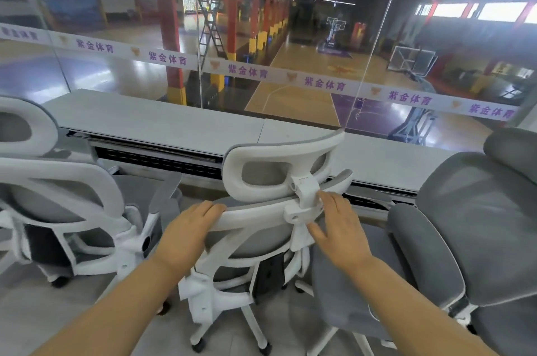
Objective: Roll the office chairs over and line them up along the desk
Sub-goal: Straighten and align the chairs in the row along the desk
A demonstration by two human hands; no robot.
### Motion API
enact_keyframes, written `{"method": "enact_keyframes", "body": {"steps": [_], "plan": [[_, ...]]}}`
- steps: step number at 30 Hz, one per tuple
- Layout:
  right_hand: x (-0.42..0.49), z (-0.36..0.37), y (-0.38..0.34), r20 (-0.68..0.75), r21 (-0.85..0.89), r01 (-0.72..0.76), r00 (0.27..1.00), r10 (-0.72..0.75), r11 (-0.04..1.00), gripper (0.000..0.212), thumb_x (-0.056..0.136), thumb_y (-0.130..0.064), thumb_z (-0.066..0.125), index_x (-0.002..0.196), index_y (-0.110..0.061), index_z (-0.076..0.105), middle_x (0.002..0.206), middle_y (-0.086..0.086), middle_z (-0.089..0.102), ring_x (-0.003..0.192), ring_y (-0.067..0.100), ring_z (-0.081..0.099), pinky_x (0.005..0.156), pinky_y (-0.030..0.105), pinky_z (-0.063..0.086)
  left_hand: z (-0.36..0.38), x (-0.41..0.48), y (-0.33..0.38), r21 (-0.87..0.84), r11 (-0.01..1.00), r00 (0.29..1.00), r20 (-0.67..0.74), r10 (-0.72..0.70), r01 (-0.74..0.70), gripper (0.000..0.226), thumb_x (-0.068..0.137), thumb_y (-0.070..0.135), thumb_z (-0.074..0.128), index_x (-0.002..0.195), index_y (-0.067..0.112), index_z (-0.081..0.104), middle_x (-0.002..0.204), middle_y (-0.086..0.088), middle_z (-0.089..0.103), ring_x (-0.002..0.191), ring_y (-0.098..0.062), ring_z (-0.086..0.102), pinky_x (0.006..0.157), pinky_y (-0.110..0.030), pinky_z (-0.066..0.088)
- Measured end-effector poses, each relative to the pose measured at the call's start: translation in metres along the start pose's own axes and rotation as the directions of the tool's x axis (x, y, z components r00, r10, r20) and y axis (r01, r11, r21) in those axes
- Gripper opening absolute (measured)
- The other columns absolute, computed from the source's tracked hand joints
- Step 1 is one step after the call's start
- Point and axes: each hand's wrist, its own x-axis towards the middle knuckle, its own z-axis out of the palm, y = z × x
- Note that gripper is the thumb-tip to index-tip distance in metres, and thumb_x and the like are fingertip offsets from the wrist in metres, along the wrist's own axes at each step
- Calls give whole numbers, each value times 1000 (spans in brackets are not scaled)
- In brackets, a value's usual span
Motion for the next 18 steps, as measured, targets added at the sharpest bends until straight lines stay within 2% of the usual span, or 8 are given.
{"method": "enact_keyframes", "body": {"steps": [3,7,10,12,15,18], "plan": [[13,8,-20,6,39,-82,997,82,996,60,84,-33,64,133,-5,43,131,10,48,122,25,42,103,36,35,-9,-1,-26,-12,999,999,6,44,-44,86,31,-16,73,108,18,57,96,0,64,76,-23,63,47,-28,48],[26,23,-46,59,56,-203,978,200,978,76,79,-58,41,137,-9,39,138,8,44,128,23,39,107,36,32,-17,1,-64,-46,990,991,-14,130,-130,87,30,-15,73,108,18,57,98,0,65,78,-21,65,53,-27,51],[33,38,-65,74,78,-259,964,254,963,73,81,-57,45,138,-11,37,141,6,42,130,22,37,107,33,28,-19,5,-91,-59,978,980,-29,197,-198,83,29,-14,75,106,14,63,99,-1,67,81,-21,66,60,-25,52],[34,44,-74,73,36,-260,964,257,965,66,85,-54,47,135,-11,44,136,7,46,127,23,38,106,30,25,-19,7,-108,-61,975,977,-34,213,-214,80,31,-14,75,106,13,65,100,-2,67,82,-21,66,62,-26,53],[32,54,-90,13,-90,-199,979,201,976,69,79,-63,36,118,-10,56,112,6,56,110,26,46,97,36,34,-18,9,-133,-81,971,975,-27,222,-224,77,37,-18,72,107,12,64,102,-3,66,86,-24,65,66,-28,54],[31,64,-104,-34,-132,-167,986,164,977,67,80,-64,37,112,-9,57,101,4,53,102,23,41,97,40,37,-23,9,-157,-36,969,969,-5,245,-245,77,38,-15,76,109,14,63,104,-2,66,88,-22,65,69,-29,54]]}}
